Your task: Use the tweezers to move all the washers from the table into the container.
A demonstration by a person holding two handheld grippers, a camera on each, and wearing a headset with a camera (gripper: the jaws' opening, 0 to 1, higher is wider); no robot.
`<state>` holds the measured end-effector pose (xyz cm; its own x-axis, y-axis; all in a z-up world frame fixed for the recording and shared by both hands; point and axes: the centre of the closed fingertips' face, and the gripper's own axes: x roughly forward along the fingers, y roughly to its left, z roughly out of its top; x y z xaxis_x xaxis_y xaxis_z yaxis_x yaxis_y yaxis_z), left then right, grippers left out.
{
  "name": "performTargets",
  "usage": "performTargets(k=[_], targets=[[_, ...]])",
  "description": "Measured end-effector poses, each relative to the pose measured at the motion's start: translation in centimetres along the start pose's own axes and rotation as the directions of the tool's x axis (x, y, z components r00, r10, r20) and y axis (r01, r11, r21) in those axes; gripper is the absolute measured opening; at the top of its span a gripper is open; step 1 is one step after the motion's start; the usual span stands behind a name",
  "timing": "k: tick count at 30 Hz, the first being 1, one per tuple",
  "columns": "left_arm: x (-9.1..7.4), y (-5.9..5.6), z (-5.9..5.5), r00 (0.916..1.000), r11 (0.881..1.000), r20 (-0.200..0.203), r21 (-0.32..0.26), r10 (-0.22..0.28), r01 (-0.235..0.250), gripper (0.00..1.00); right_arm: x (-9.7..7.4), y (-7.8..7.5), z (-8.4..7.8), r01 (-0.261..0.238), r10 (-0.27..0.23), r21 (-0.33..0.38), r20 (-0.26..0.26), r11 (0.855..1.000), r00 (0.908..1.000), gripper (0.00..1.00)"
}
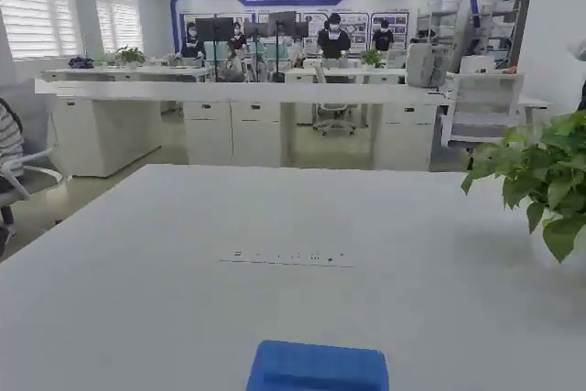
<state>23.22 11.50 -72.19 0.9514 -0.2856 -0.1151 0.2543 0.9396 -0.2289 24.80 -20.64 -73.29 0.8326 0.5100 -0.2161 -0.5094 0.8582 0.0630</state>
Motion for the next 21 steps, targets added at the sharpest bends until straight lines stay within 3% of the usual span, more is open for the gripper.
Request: performTargets(k=[21], targets=[[-0.38,-0.42,0.19,0.9999,1.000,-0.005,0.020,0.015,-0.015,0.78,-0.14,-0.03,0.01,-0.002,0.002,0.003,0.002,1.000,1.0000,0.73]])
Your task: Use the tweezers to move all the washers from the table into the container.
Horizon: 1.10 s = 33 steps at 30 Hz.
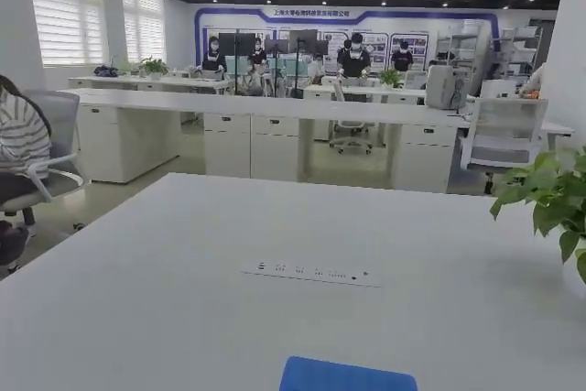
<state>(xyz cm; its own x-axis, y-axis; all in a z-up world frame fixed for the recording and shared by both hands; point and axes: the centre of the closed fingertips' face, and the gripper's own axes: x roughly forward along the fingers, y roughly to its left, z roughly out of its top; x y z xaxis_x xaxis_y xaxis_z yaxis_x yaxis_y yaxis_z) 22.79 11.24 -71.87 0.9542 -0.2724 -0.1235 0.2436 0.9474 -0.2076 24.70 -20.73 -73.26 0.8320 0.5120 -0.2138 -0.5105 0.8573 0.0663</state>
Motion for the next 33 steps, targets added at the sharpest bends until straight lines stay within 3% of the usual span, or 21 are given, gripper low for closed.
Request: performTargets(k=[22,33], targets=[[0.23,-0.15,-0.27,0.9998,1.000,-0.019,0.021,-0.005,0.005,0.78,0.09,0.20,0.21,0.004,-0.004,-0.006,-0.004,1.000,1.0000,0.73],[0.49,-0.29,-0.81,0.9987,0.999,-0.049,0.036,-0.013,0.015,0.77,0.09,-0.14,0.19,0.014,-0.014,-0.002,-0.003,1.000,0.9999,0.72]])
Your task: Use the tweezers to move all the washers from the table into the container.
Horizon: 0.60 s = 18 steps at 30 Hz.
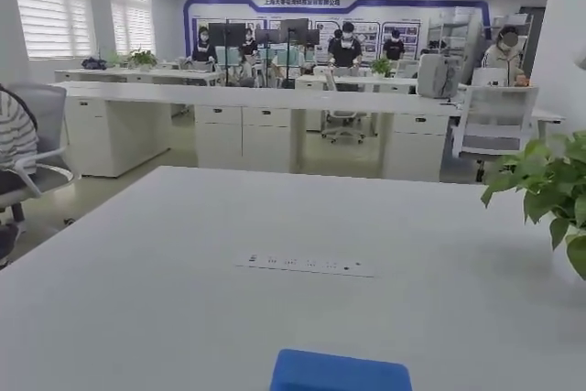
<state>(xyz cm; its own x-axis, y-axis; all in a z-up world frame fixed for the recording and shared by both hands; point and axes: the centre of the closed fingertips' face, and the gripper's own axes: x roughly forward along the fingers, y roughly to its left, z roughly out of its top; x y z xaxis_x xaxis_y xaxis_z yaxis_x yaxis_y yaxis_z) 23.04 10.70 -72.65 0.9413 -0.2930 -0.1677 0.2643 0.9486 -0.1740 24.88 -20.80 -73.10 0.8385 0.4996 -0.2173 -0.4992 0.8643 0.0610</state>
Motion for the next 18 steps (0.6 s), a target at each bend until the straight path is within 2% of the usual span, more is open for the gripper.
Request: performTargets(k=[10,18], targets=[[0.17,-0.11,-0.43,0.9997,1.000,-0.023,0.013,-0.007,0.008,0.76,0.00,-0.18,0.03,0.003,-0.003,0.002,0.004,1.000,1.0000,0.72],[0.20,-0.10,-0.47,0.9997,1.000,-0.024,0.020,-0.006,0.007,0.76,0.11,-0.04,-0.09,-0.002,0.002,0.003,-0.004,1.000,1.0000,0.72]])
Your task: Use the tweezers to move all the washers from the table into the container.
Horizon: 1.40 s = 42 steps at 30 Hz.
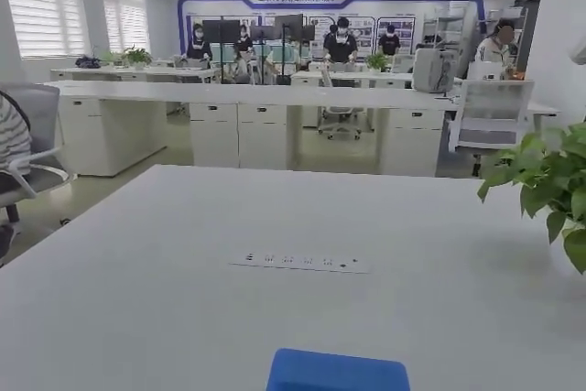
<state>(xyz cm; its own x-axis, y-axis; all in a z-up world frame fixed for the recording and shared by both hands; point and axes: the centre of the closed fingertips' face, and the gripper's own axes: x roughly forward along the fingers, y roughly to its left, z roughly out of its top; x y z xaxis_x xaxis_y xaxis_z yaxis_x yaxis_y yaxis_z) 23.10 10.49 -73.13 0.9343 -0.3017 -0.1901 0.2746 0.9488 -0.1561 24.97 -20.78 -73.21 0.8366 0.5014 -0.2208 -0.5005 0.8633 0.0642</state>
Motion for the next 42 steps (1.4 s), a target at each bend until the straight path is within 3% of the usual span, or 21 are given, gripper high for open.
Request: performTargets(k=[8,10,14,16,18,19,21,24,25,29,30,31,32,36,37,38,39,40,42], targets=[[0.1,-0.4,0.0,0.9996,1.000,-0.005,-0.011,-0.028,0.028,0.78,-0.1,0.1,0.3,-0.002,0.002,0.014,0.011,1.000,0.9999,0.73],[0.2,-0.8,-0.3,0.9980,0.998,-0.024,-0.035,-0.058,0.057,0.78,-0.1,-0.1,0.4,0.001,-0.002,0.024,0.016,1.000,0.9999,0.74],[0.4,-1.6,-0.7,0.9927,0.995,-0.068,-0.014,-0.099,0.099,0.77,-0.1,-0.1,0.3,0.003,-0.003,0.027,-0.005,1.000,1.0000,0.73],[0.4,-2.3,-1.5,0.9812,0.989,-0.130,0.016,-0.143,0.146,0.77,0.1,0.1,0.1,-0.010,0.011,0.022,-0.024,1.000,0.9997,0.70],[0.5,-2.9,-2.4,0.9630,0.979,-0.193,0.042,-0.188,0.200,0.75,0.2,0.6,-0.1,-0.035,0.036,0.024,-0.047,0.999,0.9982,0.68],[0.5,-3.5,-3.2,0.9420,0.968,-0.244,0.036,-0.231,0.247,0.73,0.3,1.0,-0.2,-0.053,0.053,0.009,-0.062,0.999,0.9967,0.67],[0.5,-4.2,-4.4,0.9081,0.954,-0.315,0.030,-0.275,0.300,0.65,0.4,1.2,-0.6,-0.069,0.068,-0.014,-0.092,0.998,0.9934,0.66],[0.7,-4.8,-5.7,0.8690,0.934,-0.386,0.049,-0.310,0.355,0.60,0.6,2.4,-0.8,-0.111,0.108,-0.016,-0.116,0.994,0.9873,0.63],[0.6,-5.1,-6.3,0.8418,0.917,-0.425,0.061,-0.333,0.393,0.58,0.7,2.7,-1.0,-0.122,0.118,-0.025,-0.132,0.992,0.9842,0.61],[0.6,-5.8,-7.5,0.7769,0.874,-0.505,0.086,-0.376,0.479,0.42,1.1,3.8,-1.1,-0.153,0.144,-0.043,-0.157,0.987,0.9771,0.53],[0.6,-6.1,-8.0,0.7517,0.861,-0.531,0.078,-0.391,0.503,0.40,1.2,4.2,-1.2,-0.162,0.152,-0.049,-0.165,0.986,0.9745,0.53],[0.6,-6.3,-8.2,0.7396,0.852,-0.546,0.085,-0.393,0.516,0.39,1.2,4.4,-1.3,-0.169,0.157,-0.055,-0.176,0.984,0.9718,0.52],[0.6,-6.6,-8.8,0.7159,0.834,-0.574,0.100,-0.397,0.542,0.37,1.3,4.8,-1.6,-0.180,0.164,-0.067,-0.195,0.981,0.9671,0.51],[0.6,-7.1,-10.5,0.6526,0.777,-0.652,0.151,-0.387,0.611,0.32,1.3,5.6,-2.2,-0.202,0.180,-0.078,-0.226,0.976,0.9573,0.49],[0.5,-7.3,-11.2,0.6230,0.758,-0.682,0.154,-0.383,0.634,0.31,1.3,5.8,-2.4,-0.203,0.177,-0.086,-0.238,0.975,0.9548,0.48],[0.6,-7.3,-11.5,0.6167,0.749,-0.691,0.164,-0.377,0.641,0.29,1.3,5.8,-2.5,-0.202,0.174,-0.092,-0.248,0.975,0.9529,0.47],[0.6,-7.5,-12.1,0.5951,0.730,-0.710,0.167,-0.377,0.662,0.28,1.3,6.0,-2.7,-0.206,0.175,-0.099,-0.256,0.974,0.9505,0.46],[0.6,-7.6,-12.4,0.5806,0.724,-0.722,0.162,-0.376,0.671,0.27,1.3,6.0,-2.9,-0.207,0.175,-0.100,-0.263,0.973,0.9489,0.45],[0.9,-8.0,-12.7,0.5696,0.712,-0.729,0.162,-0.380,0.683,0.23,1.2,6.2,-3.3,-0.215,0.180,-0.102,-0.276,0.971,0.9441,0.44]])
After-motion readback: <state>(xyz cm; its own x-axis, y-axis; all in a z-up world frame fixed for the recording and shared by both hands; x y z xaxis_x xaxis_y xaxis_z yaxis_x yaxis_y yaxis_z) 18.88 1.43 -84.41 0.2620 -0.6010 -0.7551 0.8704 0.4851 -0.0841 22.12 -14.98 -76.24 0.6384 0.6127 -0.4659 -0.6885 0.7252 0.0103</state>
